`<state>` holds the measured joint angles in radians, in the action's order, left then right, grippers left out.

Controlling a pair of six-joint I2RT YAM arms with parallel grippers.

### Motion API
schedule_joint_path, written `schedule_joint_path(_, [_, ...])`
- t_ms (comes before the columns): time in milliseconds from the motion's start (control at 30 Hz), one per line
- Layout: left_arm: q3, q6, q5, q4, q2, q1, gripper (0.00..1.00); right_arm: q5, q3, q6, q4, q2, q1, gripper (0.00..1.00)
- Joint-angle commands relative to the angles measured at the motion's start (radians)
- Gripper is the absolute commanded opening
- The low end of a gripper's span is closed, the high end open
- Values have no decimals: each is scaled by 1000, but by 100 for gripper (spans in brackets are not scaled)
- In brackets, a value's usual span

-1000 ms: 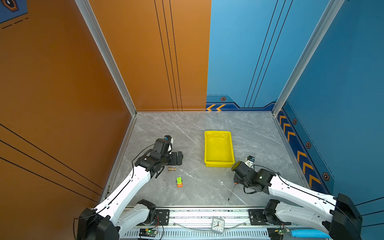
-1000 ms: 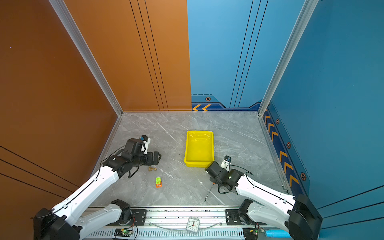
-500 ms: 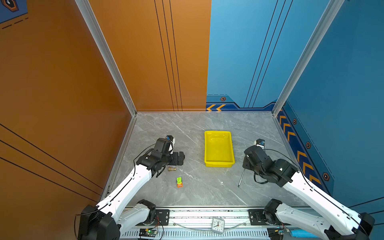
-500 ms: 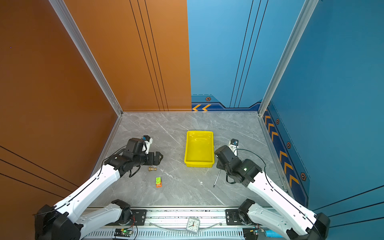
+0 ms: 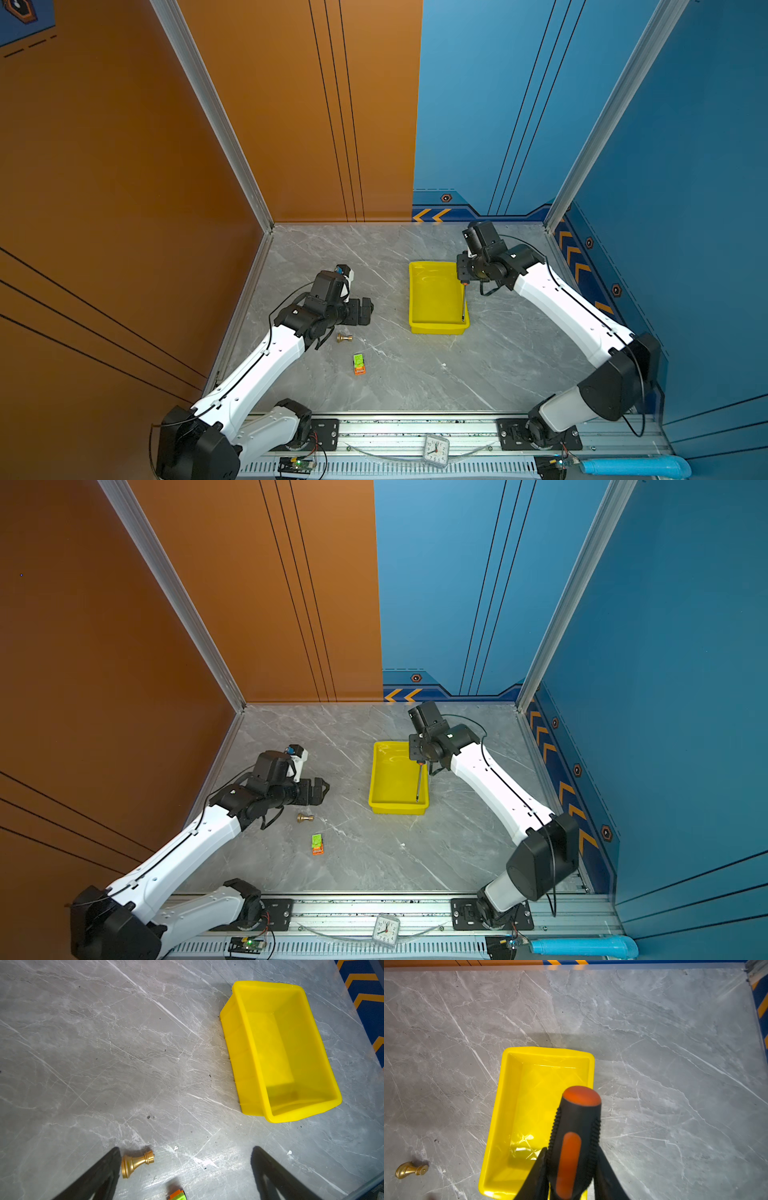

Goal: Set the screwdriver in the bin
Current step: 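Lift the screwdriver with the right gripper and carry it over the yellow bin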

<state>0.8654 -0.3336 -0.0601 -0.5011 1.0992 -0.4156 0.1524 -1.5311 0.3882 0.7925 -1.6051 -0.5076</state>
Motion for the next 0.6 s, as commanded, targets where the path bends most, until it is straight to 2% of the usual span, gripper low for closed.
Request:
schedule_joint_path(0, [43, -6, 28, -6, 15, -11, 98, -54, -79, -46, -30, -105, -5, 0])
schedule_joint_path(233, [81, -5, 33, -5, 52, -22, 98, -98, -170, -52, -58, -285, -12, 0])
schedule_joint_path(567, [93, 2, 42, -5, 91, -21, 98, -103, -174, -35, -79, -397, -45, 0])
